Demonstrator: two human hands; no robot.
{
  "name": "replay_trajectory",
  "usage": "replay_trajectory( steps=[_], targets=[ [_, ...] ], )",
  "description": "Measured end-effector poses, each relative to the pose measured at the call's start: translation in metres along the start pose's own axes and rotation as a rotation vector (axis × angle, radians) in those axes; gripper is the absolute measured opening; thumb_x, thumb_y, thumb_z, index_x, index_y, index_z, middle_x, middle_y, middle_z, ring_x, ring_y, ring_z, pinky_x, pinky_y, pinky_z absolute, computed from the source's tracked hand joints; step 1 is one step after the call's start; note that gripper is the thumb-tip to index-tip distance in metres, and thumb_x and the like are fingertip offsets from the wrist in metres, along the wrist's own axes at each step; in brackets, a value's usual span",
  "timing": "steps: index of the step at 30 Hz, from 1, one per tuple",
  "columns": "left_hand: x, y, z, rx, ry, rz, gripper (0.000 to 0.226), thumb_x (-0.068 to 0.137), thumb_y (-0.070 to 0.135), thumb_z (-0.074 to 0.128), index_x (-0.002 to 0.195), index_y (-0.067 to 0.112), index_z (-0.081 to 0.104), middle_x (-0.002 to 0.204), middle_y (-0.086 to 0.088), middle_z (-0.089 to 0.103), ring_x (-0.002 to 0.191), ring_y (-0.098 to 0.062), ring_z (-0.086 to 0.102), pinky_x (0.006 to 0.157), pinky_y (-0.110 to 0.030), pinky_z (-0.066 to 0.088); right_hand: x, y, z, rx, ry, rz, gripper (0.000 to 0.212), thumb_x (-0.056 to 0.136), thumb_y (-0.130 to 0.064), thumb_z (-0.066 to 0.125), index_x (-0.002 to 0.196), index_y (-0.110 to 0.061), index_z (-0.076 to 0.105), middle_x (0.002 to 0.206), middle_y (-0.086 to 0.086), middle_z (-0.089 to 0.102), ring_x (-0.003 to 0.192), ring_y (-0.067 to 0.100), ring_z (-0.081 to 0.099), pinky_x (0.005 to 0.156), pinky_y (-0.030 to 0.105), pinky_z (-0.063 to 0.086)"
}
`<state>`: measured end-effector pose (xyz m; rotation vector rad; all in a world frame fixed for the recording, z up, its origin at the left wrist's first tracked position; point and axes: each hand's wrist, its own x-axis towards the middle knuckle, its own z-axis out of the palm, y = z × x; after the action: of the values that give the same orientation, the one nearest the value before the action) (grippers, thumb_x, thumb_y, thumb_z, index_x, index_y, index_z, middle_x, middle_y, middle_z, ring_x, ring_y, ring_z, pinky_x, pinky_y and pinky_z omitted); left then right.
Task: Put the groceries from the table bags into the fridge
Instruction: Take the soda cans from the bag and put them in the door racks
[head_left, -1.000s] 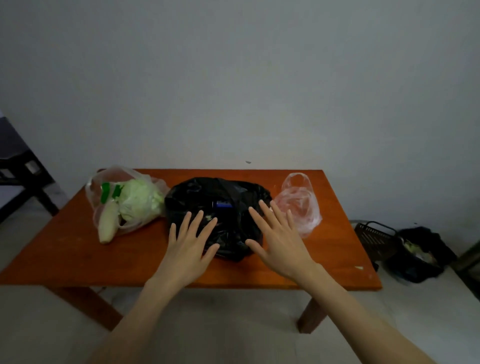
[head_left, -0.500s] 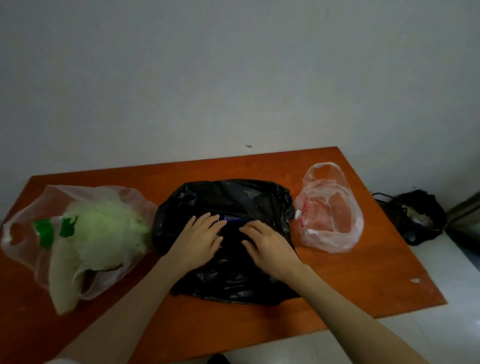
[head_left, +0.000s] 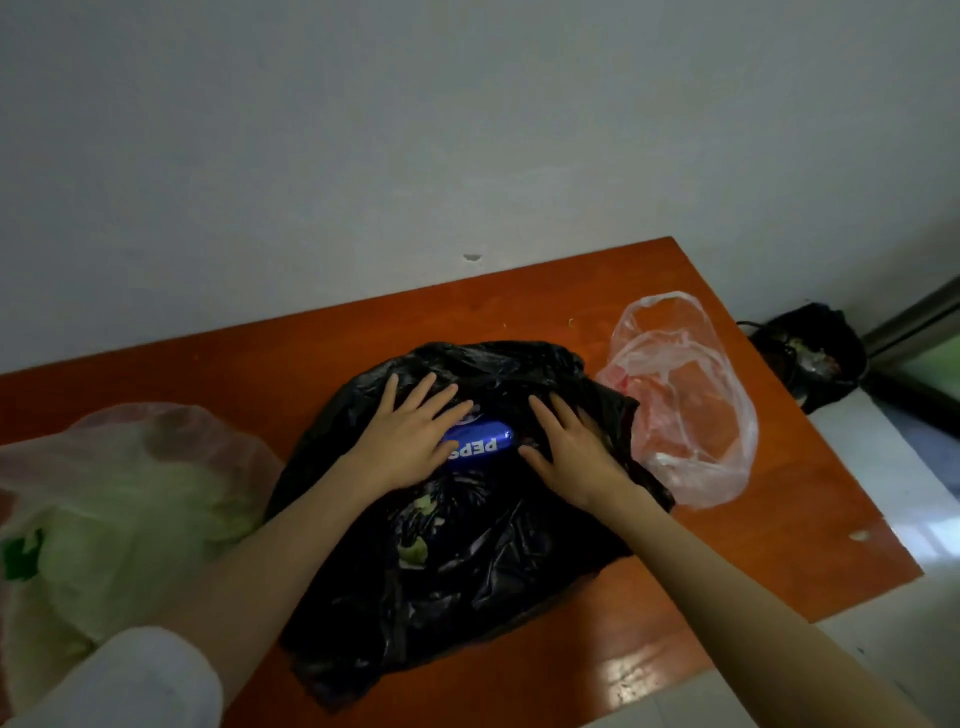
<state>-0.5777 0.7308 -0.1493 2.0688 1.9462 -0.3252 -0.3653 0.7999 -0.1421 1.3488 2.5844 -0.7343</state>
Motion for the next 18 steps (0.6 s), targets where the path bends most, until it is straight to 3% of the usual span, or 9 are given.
replay_trajectory(
  steps=[3, 6, 10, 14, 16, 18],
  targets=[
    [0.022, -0.011, -0.002, 0.011, -0.07, -0.037, 0.059, 0.097, 0.053, 0.021, 0.149, 0.032, 0.007, 0.158, 0.007, -0.006, 0.144, -0.023, -0.014, 0.112, -0.057, -0.009, 0.014, 0.012, -0.009, -0.076, -0.04, 0.023, 0.068, 0.096, -0.043, 0.042, 0.15, -0.019, 0.009, 0.158, 0.005, 0.002, 0.142, 0.03, 0.013, 0.113, 0.041, 0.019],
    [0.043, -0.018, -0.002, -0.008, -0.09, -0.039, 0.058, 0.097, 0.053, 0.02, 0.149, 0.032, 0.005, 0.157, 0.005, -0.012, 0.144, -0.024, -0.015, 0.113, -0.055, -0.007, 0.021, 0.013, -0.013, -0.075, -0.016, 0.021, 0.064, 0.095, -0.037, 0.047, 0.147, -0.012, 0.021, 0.156, 0.01, 0.01, 0.14, 0.033, 0.02, 0.114, 0.042, 0.022],
    [0.068, -0.024, -0.005, -0.052, -0.104, -0.049, 0.056, 0.098, 0.048, 0.022, 0.149, 0.026, 0.011, 0.157, 0.003, -0.014, 0.144, -0.025, -0.014, 0.114, -0.054, -0.004, 0.015, -0.009, -0.002, -0.083, 0.28, -0.411, 0.038, 0.078, -0.009, 0.071, 0.113, 0.003, 0.062, 0.124, 0.025, 0.057, 0.111, 0.038, 0.059, 0.094, 0.039, 0.047],
    [0.083, -0.027, -0.008, -0.118, -0.148, -0.058, 0.053, 0.1, 0.044, 0.018, 0.149, 0.025, 0.012, 0.157, 0.003, -0.013, 0.144, -0.025, -0.012, 0.114, -0.054, -0.002, 0.013, -0.03, -0.001, -0.133, 0.371, -0.778, 0.027, 0.084, -0.007, 0.065, 0.109, -0.001, 0.064, 0.12, 0.019, 0.061, 0.115, 0.032, 0.056, 0.098, 0.037, 0.044],
    [0.088, -0.028, -0.007, -0.135, -0.154, -0.051, 0.051, 0.101, 0.041, 0.019, 0.149, 0.027, 0.009, 0.158, 0.003, -0.011, 0.144, -0.025, -0.011, 0.115, -0.054, 0.0, 0.024, -0.027, -0.001, -0.173, 0.371, -0.752, 0.032, 0.085, -0.015, 0.065, 0.114, -0.004, 0.063, 0.121, 0.017, 0.061, 0.116, 0.031, 0.055, 0.1, 0.04, 0.043],
    [0.092, -0.029, -0.004, -0.162, -0.141, -0.051, 0.05, 0.101, 0.04, 0.018, 0.149, 0.028, 0.008, 0.158, 0.004, -0.009, 0.145, -0.024, -0.009, 0.116, -0.053, 0.0, 0.04, -0.015, -0.001, -0.261, 0.284, -0.566, 0.041, 0.089, -0.033, 0.054, 0.122, -0.01, 0.06, 0.125, 0.013, 0.06, 0.119, 0.029, 0.054, 0.096, 0.041, 0.046]
  ],
)
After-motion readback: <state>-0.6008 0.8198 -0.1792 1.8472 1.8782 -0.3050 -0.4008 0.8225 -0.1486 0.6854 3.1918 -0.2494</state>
